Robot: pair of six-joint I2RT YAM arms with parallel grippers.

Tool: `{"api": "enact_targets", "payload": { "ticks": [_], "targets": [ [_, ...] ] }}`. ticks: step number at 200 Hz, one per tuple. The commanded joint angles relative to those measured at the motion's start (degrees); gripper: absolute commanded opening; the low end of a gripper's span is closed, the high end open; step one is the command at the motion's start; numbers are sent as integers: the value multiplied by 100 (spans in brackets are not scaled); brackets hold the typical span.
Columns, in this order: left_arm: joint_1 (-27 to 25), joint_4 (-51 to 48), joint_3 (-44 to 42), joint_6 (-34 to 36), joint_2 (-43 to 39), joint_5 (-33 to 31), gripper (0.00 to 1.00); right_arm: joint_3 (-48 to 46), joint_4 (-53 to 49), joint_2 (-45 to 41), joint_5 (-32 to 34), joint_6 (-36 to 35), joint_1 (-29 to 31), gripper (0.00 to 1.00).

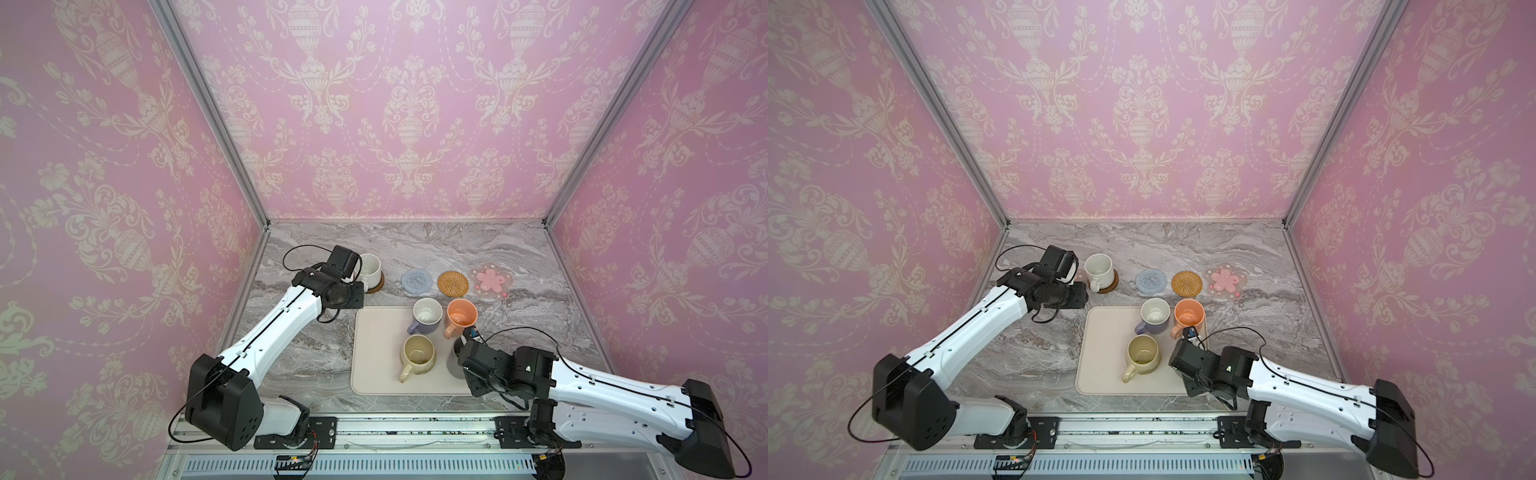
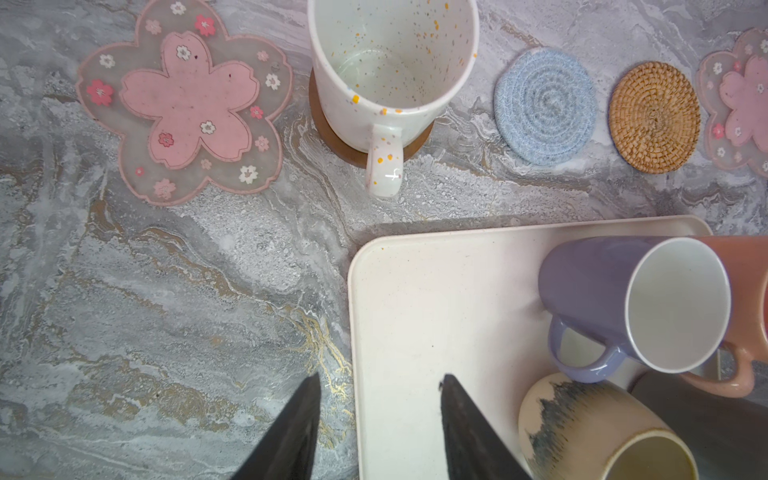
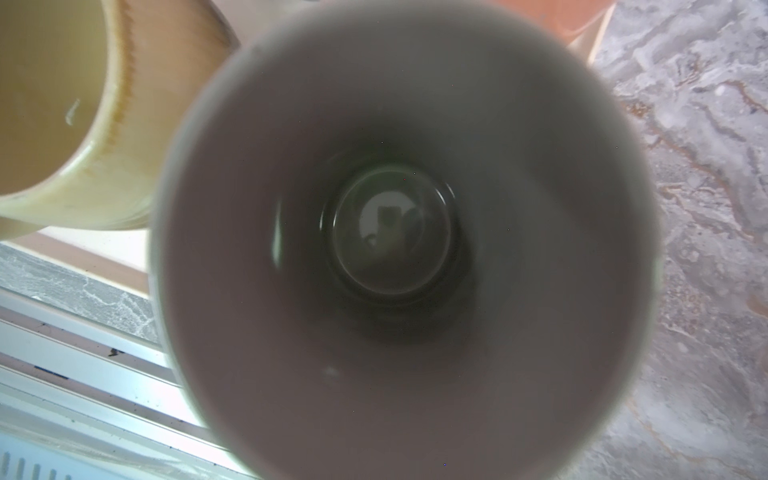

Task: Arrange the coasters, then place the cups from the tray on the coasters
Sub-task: 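Grasp the grey mug with the right gripper and lift it off the tray, then carry the grey mug with the right gripper toward the wicker and pink coasters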

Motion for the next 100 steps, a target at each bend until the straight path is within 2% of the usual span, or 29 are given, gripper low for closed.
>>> {"api": "enact_targets", "payload": {
  "ticks": [1,27,61,100],
  "targets": [
    [-43,53,201,-25,114,28,50,265,-134,-297,495,170,8,0],
    [-51,159,185,-59,197,70,50,400,-431,-523,812,211,-14,0],
    [-69,192,131,-43,302,91,50,465,-514,-874,812,223,-226,0],
    [-77,197,204,8,359,61,50,574,-808,-1125,909,14,-704,0]
  ]
}}
